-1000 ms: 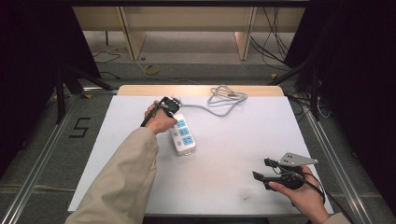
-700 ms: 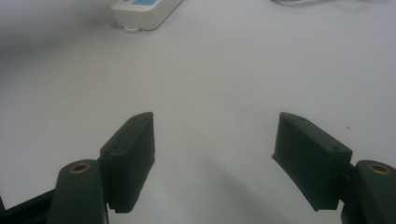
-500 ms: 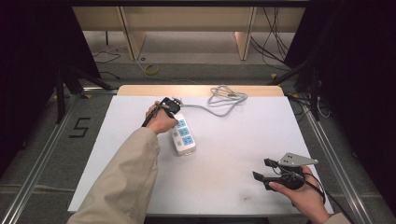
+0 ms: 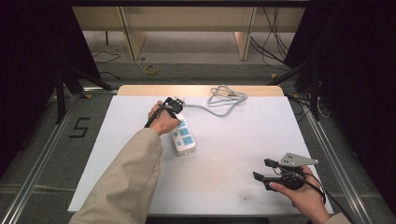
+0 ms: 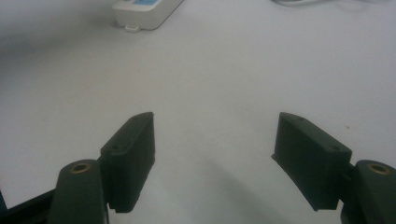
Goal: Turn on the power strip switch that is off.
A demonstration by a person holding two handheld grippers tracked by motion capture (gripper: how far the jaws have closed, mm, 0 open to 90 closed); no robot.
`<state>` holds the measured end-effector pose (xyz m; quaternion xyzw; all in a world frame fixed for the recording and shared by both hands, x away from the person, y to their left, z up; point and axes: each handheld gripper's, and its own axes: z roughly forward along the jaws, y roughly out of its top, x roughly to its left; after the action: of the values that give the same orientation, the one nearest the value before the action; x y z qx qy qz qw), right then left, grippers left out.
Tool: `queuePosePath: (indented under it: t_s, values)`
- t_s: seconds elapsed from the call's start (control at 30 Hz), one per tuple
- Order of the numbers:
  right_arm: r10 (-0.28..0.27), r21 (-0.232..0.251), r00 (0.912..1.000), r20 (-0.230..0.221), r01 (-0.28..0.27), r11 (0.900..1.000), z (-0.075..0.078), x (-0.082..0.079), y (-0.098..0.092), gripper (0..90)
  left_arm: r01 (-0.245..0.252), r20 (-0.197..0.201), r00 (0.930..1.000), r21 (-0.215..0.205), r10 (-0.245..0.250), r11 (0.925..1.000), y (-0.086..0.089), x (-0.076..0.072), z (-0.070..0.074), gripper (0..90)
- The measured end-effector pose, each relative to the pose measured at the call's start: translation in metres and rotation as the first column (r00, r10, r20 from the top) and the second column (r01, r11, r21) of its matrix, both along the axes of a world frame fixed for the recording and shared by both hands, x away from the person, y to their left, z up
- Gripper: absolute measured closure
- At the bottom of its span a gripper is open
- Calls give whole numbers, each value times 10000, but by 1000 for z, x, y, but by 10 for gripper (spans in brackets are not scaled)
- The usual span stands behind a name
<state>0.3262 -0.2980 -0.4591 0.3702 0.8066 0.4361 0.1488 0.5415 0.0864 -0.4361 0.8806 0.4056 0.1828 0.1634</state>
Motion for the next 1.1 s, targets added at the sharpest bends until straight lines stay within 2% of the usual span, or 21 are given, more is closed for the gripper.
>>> queuePosePath:
  t_s: [0.07,0.23,0.27,0.37,0.43,0.63,0.77,0.87,0.97,1.1]
  values:
    - [-12,-17,10000,-40,12,10000,0,0,0,296,-30,-101,9999,81,31,10000,5,0,1,900]
    - [2,-43,10000,-45,-3,10000,0,1,1,296,-43,-343,9994,-57,41,10000,9,0,2,900]
    - [3,-39,10000,-50,-4,10000,0,0,1,296,-57,-342,9994,-157,51,9999,8,0,1,900]
    - [-2,-65,10000,-50,2,10000,0,0,1,296,24,-361,9993,-41,-25,10000,7,0,1,900]
    - [-3,-73,10000,-38,3,10000,-1,0,1,296,-75,-397,9992,-164,68,9998,7,0,1,900]
    - [31,-89,10000,-80,-32,10000,-1,0,1,296,3,-446,9990,-177,-11,9998,9,0,0,900]
    - [56,-101,10000,-64,-57,9999,-1,0,1,296,57,-413,9991,-83,-60,9999,8,0,-1,900]
    - [44,-99,10000,-57,-45,9999,-1,0,1,296,21,-468,9989,-169,-29,9999,9,0,-1,900]
    - [58,-113,10000,-68,-59,9999,-1,0,1,296,127,-442,9989,10,-126,9999,7,0,-2,900]
    - [83,-128,9999,-65,-84,9999,-1,0,2,296,70,-520,9986,-43,-72,10000,8,0,-3,900]
